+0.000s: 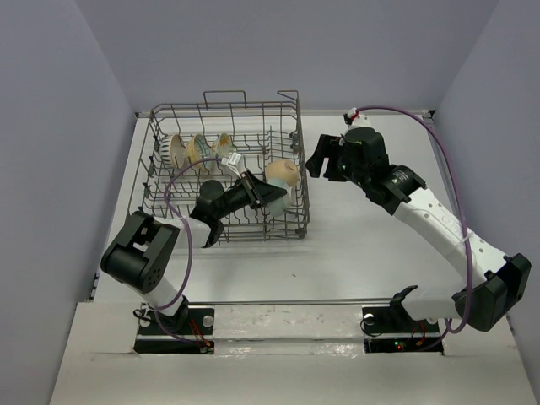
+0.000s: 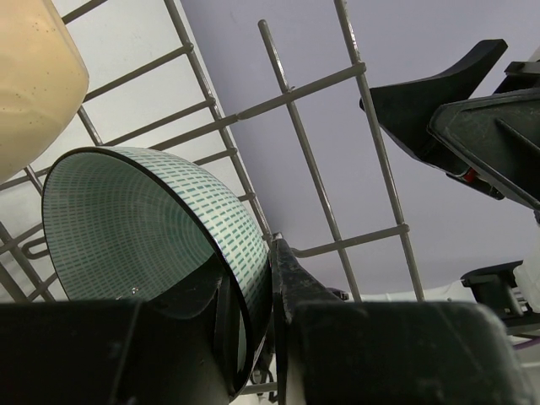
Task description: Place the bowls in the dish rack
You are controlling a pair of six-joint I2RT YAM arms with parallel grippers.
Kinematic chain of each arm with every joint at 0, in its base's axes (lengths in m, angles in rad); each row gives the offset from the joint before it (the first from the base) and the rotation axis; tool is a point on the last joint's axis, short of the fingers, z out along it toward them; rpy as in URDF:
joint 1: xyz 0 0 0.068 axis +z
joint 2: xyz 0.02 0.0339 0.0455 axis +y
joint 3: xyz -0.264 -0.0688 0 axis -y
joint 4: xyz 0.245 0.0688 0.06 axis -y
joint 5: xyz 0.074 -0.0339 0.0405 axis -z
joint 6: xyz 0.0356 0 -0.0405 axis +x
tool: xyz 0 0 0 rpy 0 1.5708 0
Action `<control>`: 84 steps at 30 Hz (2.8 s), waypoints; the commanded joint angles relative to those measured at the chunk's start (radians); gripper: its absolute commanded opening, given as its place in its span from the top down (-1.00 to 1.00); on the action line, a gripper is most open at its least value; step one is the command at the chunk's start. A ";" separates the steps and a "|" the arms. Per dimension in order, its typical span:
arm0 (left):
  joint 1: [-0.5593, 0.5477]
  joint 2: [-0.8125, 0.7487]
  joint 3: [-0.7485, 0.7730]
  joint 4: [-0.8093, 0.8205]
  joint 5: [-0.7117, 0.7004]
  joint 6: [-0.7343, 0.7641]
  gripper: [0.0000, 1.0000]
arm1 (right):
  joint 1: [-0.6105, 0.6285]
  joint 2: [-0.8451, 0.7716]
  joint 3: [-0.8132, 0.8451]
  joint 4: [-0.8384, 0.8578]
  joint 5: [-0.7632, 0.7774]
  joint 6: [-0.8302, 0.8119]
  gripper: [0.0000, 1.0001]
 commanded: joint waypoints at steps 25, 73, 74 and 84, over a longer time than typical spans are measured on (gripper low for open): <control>-0.001 -0.051 0.042 -0.128 -0.074 0.172 0.81 | -0.003 0.086 0.063 0.056 -0.054 -0.032 -0.51; 0.000 -0.187 0.077 -0.499 -0.221 0.308 0.07 | -0.003 0.180 0.103 0.055 -0.027 -0.038 -0.11; 0.000 -0.193 0.082 -0.516 -0.238 0.324 0.07 | -0.003 0.180 0.103 0.055 -0.027 -0.036 -0.11; 0.000 -0.224 0.091 -0.621 -0.279 0.364 0.10 | -0.003 0.184 0.103 0.055 -0.027 -0.036 -0.11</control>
